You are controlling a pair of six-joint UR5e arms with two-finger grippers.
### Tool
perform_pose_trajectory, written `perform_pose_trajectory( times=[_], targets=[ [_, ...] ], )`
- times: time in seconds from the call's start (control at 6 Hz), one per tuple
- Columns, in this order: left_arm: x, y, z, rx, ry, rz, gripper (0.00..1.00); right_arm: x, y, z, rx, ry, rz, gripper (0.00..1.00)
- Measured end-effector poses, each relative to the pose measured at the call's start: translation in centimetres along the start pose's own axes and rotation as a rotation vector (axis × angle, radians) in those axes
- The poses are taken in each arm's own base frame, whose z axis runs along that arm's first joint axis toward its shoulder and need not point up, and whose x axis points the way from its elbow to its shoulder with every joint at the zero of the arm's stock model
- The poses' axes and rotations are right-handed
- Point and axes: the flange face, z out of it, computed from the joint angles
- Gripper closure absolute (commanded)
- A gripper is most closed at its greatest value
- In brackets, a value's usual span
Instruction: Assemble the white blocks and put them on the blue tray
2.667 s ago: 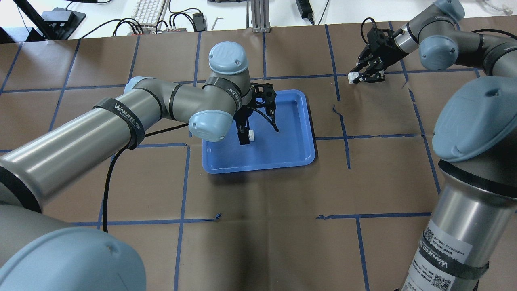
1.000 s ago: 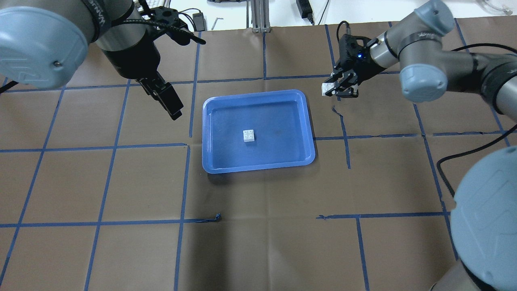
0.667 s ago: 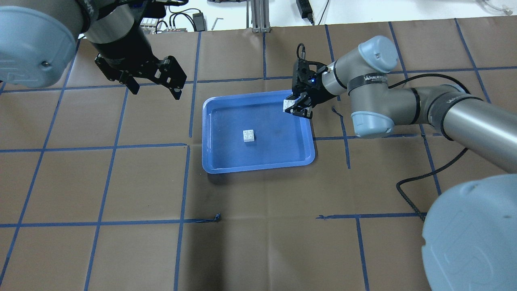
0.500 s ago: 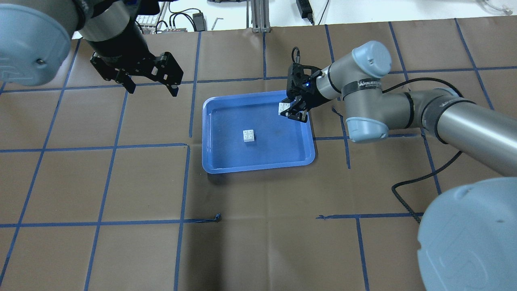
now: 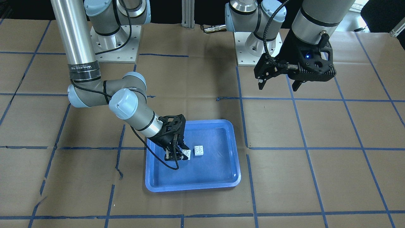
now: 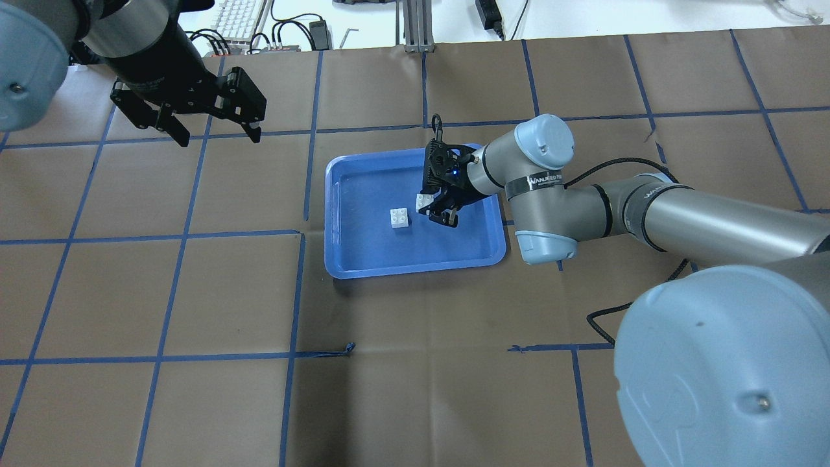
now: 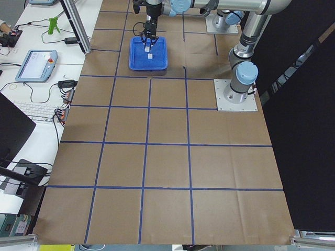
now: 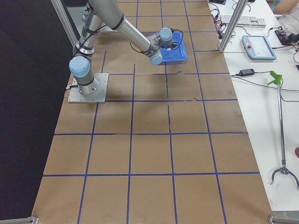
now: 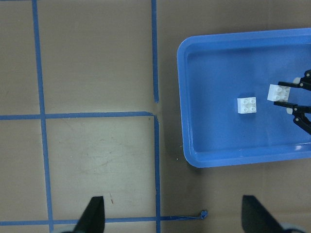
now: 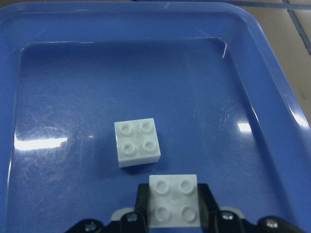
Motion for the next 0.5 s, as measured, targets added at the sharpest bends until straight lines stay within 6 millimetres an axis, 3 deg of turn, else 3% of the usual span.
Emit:
perform_pose_trajectory(
  times=[0.5],
  targets=[
    [-0.01,0.04,0.05,-0.001,-0.001,0.000,0.01,-1.06,-0.69,1.46,0.000,-0.024,-0.011,0.82]
  ],
)
